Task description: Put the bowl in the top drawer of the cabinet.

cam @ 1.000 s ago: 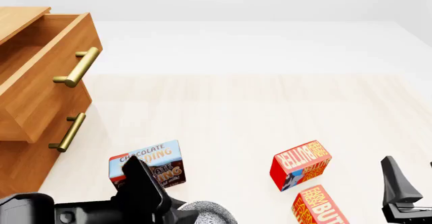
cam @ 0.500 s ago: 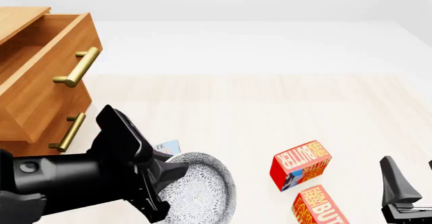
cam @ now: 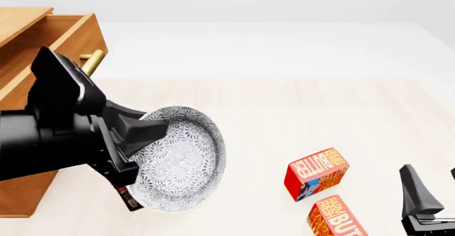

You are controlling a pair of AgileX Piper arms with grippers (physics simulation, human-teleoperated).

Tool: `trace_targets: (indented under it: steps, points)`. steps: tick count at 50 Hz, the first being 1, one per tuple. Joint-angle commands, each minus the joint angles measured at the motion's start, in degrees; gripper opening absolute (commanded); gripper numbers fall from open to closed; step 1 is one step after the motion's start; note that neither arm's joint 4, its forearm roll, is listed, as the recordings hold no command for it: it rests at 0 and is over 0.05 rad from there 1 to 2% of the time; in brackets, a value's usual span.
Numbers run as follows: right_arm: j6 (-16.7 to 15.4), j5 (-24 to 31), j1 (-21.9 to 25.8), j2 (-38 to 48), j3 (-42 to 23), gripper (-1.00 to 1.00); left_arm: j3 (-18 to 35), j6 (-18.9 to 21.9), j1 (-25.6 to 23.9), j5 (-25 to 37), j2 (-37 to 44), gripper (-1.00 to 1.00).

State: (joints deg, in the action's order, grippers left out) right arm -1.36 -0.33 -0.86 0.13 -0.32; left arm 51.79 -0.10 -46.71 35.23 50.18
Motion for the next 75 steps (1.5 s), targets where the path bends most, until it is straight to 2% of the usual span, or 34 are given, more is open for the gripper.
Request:
trace_targets:
  steps: [1,39,52,56,57,75]
  points:
    - [0.0,0.0,0.3,0.0,0.0,1.0,7.4,2.9,3.5,5.7,-3.1,-1.0]
    - [0.2,-0.4,0.3,-0.1,0.0,1.0,17.3,5.6,11.8,7.5,-4.7,-1.0]
    - [0.1,-0.6,0.4,-0.1,0.0,1.0,18.7,6.4,13.4,7.5,-5.4,-1.0]
    - [0.0,-0.7,-0.1,-0.1,0.0,1.0,18.1,6.4,13.3,7.2,-5.6,-1.0]
    - [-0.1,-0.9,0.1,-0.1,0.0,1.0,16.6,6.6,11.5,6.4,-6.4,-1.0]
    - [-0.1,-0.9,0.1,-0.1,0.0,1.0,16.6,6.6,11.5,6.3,-6.4,-1.0]
